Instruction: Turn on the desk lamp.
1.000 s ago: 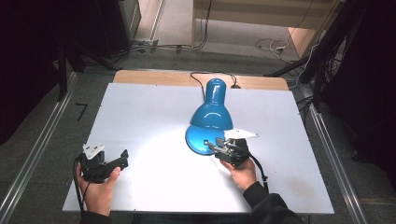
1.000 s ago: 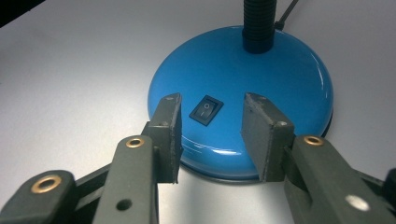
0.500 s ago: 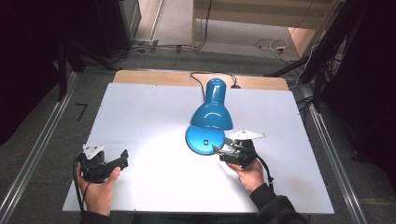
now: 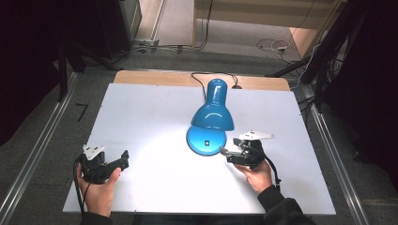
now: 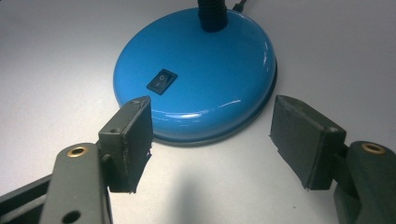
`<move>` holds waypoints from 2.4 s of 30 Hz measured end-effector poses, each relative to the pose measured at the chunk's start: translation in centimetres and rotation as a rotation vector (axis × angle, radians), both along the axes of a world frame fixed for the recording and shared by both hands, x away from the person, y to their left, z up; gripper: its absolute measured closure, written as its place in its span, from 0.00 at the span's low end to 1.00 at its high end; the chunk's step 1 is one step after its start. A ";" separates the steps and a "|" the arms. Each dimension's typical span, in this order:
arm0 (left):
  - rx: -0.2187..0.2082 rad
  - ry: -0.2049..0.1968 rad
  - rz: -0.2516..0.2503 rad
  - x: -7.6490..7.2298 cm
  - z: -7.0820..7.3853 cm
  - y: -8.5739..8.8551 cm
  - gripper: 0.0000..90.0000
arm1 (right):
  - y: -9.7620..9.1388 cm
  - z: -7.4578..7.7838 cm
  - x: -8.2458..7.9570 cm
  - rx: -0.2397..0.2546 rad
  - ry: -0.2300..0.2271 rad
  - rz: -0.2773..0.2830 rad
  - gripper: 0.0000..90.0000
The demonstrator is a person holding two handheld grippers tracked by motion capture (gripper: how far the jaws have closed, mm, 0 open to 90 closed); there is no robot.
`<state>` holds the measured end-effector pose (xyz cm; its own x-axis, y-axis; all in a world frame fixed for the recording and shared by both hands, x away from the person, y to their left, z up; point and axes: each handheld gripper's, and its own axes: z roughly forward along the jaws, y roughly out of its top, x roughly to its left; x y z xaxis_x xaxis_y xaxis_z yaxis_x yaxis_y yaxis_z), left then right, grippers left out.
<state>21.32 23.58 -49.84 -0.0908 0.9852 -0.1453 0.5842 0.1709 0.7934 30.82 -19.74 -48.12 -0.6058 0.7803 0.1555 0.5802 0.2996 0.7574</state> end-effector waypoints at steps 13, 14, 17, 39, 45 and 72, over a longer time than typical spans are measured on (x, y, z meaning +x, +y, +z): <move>0.002 0.002 -0.001 0.0 0.0 0.0 0.11 | -1.7 0.4 -0.2 -0.001 0.002 -0.029 0.27; 0.003 0.003 -0.002 0.0 0.0 -0.1 0.11 | -2.0 0.4 -0.2 -0.005 0.001 -0.035 0.27; 0.003 0.004 -0.002 0.0 0.0 0.0 0.11 | -2.3 0.4 -0.2 -0.008 0.002 -0.039 0.26; 0.004 0.004 0.000 0.0 0.0 -0.1 0.11 | -6.5 0.0 -0.7 -0.011 0.011 -0.121 0.25; 0.006 0.006 0.000 0.0 0.0 -0.1 0.11 | -7.9 0.0 -0.9 -0.009 0.010 -0.148 0.25; 0.005 0.009 0.003 0.1 -0.1 -0.1 0.11 | -15.0 -0.5 -2.0 -0.027 0.006 -0.317 0.24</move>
